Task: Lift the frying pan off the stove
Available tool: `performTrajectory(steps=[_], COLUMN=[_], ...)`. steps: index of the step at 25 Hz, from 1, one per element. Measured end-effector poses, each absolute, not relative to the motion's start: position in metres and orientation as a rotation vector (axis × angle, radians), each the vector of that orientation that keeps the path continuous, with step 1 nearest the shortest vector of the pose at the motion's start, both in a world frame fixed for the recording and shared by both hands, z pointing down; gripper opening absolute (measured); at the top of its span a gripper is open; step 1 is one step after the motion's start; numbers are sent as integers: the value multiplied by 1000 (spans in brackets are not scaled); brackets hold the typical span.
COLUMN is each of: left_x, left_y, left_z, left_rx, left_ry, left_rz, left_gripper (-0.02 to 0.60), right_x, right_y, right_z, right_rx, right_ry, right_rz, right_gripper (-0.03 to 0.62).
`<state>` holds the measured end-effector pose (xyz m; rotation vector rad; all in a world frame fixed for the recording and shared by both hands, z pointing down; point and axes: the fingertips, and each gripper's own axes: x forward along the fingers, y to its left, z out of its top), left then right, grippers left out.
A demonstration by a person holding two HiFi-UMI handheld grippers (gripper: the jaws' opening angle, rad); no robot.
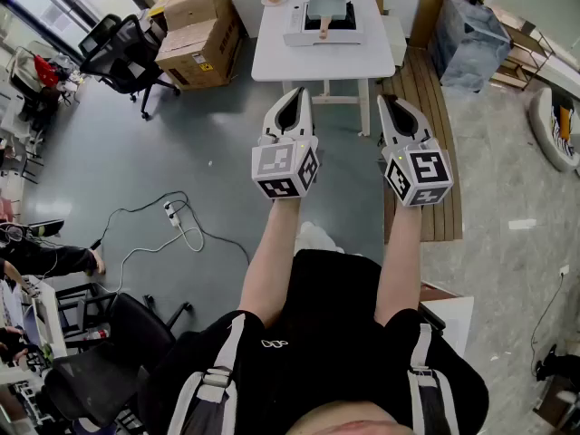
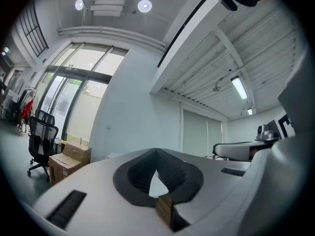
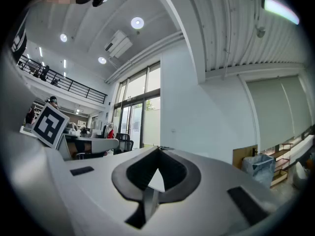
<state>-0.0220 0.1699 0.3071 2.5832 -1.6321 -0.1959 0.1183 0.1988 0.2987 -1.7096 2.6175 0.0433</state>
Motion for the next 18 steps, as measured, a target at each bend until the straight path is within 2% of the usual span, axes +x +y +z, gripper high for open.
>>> performTrajectory(steps=[18], left_x=[-24], left_y=[151], left_z=[333], left_rx=[2565], left_ry=[-1547], left_rz=[-186], left_gripper=[0], right_x=[133], right_y=[187], right_z=[317], right_rx=[-1847], right_ry=[2519], right_rz=[-19], right_gripper=[-2])
